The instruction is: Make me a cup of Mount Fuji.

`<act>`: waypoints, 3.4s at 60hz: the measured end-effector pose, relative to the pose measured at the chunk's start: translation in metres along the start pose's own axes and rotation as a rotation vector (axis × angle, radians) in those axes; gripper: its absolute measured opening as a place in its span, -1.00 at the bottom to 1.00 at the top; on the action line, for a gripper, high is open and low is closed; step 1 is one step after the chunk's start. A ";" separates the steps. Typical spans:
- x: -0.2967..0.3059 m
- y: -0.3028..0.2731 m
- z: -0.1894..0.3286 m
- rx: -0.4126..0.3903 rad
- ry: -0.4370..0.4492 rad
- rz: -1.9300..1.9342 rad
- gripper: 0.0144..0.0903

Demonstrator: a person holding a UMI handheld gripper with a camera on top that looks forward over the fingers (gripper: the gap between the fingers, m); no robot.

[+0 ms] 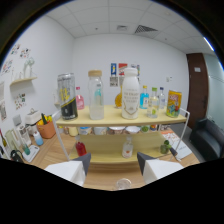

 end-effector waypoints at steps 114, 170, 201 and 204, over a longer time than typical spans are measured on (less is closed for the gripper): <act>-0.033 0.098 0.054 -0.015 0.041 0.069 -0.39; -0.070 0.149 0.107 -0.097 -0.369 1.581 -0.40; -0.060 0.129 0.096 -0.028 -0.288 1.244 -0.39; -0.055 0.121 0.092 0.018 -0.239 1.056 -0.39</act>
